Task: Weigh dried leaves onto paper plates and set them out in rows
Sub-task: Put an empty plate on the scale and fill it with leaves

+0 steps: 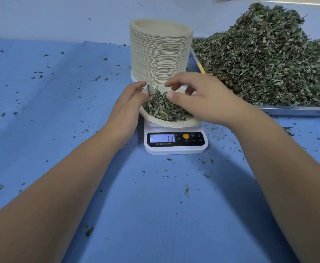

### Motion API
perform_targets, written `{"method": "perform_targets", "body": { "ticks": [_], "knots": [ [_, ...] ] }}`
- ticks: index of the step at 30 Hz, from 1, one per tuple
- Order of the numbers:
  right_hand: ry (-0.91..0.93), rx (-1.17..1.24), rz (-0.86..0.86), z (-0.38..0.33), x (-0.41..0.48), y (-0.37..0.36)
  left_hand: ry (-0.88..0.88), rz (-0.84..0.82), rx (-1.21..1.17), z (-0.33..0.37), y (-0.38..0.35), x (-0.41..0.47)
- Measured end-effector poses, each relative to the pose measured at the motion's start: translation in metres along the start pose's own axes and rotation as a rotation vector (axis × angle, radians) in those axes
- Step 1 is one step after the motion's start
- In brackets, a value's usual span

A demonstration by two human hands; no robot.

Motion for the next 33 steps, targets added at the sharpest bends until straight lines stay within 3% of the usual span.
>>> {"method": "perform_targets", "body": {
  "ticks": [2, 6, 19, 27, 33],
  "knots": [
    [0.025, -0.066, -0.06, -0.008, 0.004, -0.014, 0.015, 0.005, -0.028, 0.0, 0.0, -0.001],
    [0.079, -0.182, -0.023, -0.019, 0.014, -0.022, 0.011, 0.008, -0.059, -0.001, 0.002, 0.001],
    [0.004, 0.214, 0.329, 0.001, 0.007, 0.034, -0.002, 0.009, -0.048, -0.006, 0.001, 0.006],
    [0.027, 0.247, 0.446, 0.005, 0.002, 0.039, -0.018, -0.009, -0.039, -0.008, 0.0, 0.008],
    [-0.069, 0.216, 0.632, 0.043, -0.001, 0.068, -0.004, -0.016, -0.036, -0.008, 0.0, 0.007]
  ]
}}
Point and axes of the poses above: each hand's wrist, its own x-axis towards the middle knuckle, its own y-axis out of the back of the hand, z = x × y, the point moved 9 cm from there along x, towards the middle knuckle, and after that the axes turned 7 degrees about z, right-handed, at the moved point
